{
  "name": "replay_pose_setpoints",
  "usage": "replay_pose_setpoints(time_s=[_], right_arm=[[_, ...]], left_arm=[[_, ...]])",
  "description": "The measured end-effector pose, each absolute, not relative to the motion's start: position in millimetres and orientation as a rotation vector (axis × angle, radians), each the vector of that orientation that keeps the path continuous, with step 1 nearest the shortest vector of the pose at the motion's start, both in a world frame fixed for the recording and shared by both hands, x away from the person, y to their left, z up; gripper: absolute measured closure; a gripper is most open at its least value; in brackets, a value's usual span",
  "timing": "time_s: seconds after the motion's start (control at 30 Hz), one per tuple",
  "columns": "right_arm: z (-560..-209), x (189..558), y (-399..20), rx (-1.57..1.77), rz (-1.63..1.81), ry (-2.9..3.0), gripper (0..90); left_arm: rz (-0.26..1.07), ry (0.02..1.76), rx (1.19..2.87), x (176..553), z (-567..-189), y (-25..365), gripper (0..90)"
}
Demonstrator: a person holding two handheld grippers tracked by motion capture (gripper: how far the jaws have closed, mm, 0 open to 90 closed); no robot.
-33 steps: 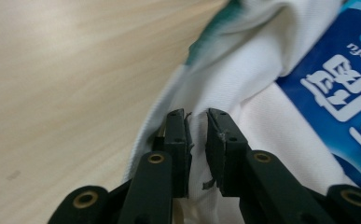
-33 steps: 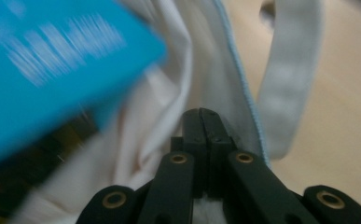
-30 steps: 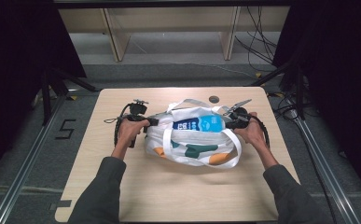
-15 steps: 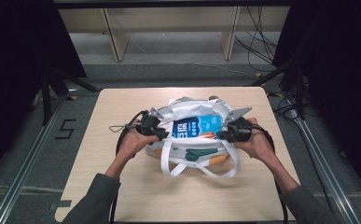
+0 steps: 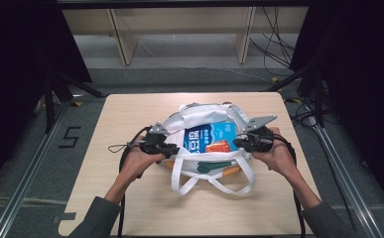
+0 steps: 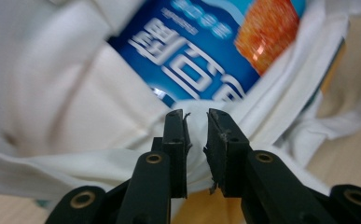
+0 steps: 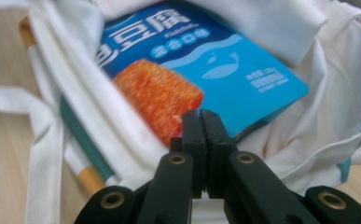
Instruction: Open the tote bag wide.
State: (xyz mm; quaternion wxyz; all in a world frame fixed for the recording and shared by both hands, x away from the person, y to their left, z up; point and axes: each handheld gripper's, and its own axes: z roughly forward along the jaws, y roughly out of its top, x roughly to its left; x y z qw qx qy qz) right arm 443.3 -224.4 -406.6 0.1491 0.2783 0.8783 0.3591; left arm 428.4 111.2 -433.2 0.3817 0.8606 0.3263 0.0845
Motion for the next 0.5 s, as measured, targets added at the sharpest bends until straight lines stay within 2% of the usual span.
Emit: replay_pose_setpoints(time_s=[0.1,0.23,0.37,0.5], right_arm=[[-407,448,-224,0.811,1.049,2.507,90.0],[-407,449,-225,0.808,1.061,2.489,89.9],[-400,450,-229,0.815,1.061,2.475,89.6],[-394,450,-234,0.829,1.076,2.458,89.6]], left_arm=[[0.216,0.797,2.316,424,-445,109,79.7],[0.245,0.843,2.181,426,-431,115,77.5],[0.300,0.816,2.118,430,-420,124,73.5],[0.307,0.895,2.047,429,-411,133,71.2]])
